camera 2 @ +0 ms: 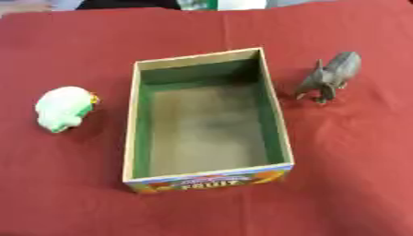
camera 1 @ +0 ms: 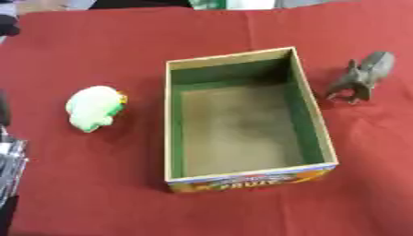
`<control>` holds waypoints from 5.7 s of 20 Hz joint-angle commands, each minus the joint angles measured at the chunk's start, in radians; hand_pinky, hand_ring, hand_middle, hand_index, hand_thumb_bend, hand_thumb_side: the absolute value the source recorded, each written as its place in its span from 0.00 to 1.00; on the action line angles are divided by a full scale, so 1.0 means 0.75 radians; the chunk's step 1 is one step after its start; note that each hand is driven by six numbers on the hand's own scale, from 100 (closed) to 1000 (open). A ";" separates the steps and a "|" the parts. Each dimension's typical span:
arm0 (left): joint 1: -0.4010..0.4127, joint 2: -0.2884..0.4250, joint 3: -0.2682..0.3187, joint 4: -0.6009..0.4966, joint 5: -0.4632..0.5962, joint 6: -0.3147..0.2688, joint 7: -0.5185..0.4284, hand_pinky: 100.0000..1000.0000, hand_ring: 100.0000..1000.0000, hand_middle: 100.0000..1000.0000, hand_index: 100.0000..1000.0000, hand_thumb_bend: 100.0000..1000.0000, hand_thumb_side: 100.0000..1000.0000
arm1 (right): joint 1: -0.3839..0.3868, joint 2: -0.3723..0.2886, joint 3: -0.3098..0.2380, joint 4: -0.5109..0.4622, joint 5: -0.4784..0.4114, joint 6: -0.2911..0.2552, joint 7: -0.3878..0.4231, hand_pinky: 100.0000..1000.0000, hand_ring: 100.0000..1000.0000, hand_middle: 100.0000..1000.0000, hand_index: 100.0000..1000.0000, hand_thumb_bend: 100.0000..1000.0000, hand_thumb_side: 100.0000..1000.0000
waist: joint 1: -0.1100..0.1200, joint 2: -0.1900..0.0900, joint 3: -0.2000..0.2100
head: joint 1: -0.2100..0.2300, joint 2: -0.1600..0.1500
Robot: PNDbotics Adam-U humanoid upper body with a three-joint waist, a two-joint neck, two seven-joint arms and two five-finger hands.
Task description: Pick up objects on the table and place them in the box.
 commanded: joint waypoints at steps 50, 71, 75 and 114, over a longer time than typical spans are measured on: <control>0.021 0.100 -0.022 -0.020 0.002 0.009 -0.023 0.53 0.53 0.56 0.70 0.00 0.82 | -0.795 -0.339 0.481 0.859 1.475 -0.982 0.194 0.83 0.97 1.00 1.00 0.56 0.98 | -0.013 -0.058 0.012 | -0.034 -0.036; 0.012 0.106 -0.029 -0.020 0.005 0.010 -0.033 0.53 0.53 0.57 0.70 0.00 0.81 | -0.689 -0.388 0.549 0.987 1.576 -0.982 0.162 0.84 0.96 1.00 1.00 0.57 0.95 | -0.021 -0.054 0.012 | -0.037 -0.034; 0.011 0.107 -0.030 -0.020 0.006 0.010 -0.033 0.53 0.53 0.57 0.70 0.00 0.81 | -0.663 -0.401 0.550 0.999 1.587 -0.982 0.158 0.85 0.96 1.00 1.00 0.57 0.95 | -0.021 -0.053 0.013 | -0.038 -0.037; -0.004 0.083 -0.039 -0.020 0.013 0.009 -0.044 0.53 0.54 0.57 0.70 0.00 0.81 | -0.737 -0.204 0.581 1.414 1.665 -0.982 0.218 0.86 0.90 0.80 0.93 0.28 0.76 | -0.011 -0.023 0.034 | -0.069 -0.082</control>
